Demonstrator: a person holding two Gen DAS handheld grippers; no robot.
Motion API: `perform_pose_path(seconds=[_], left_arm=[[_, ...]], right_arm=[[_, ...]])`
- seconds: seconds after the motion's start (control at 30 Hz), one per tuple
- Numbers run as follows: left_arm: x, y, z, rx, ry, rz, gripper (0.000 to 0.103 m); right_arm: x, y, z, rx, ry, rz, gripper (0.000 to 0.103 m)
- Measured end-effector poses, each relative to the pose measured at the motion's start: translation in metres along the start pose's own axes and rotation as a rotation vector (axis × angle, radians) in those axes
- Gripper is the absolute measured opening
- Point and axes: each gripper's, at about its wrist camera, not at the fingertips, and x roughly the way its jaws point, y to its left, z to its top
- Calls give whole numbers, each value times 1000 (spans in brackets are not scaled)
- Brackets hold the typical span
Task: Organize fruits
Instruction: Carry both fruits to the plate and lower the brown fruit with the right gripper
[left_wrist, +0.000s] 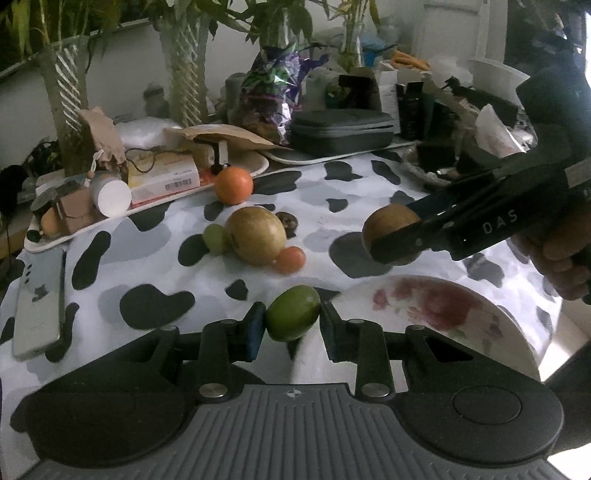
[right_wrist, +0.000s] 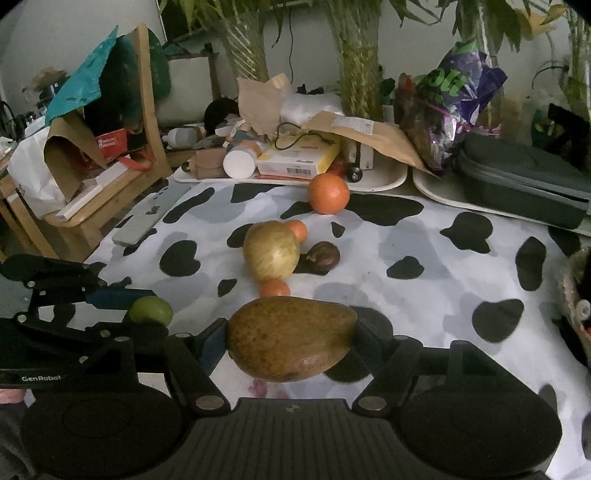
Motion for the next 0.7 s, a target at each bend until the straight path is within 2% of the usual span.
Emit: perform_pose_path(seconds=[0.4,0.7], left_arm=[[-14,-27,-20,31,41,-2,31],[-14,-41,-29,62,81,12,31]], right_arm=[[-26,26,-25,23,26,-20,75],[-23,33,-39,159,99,-9,75]])
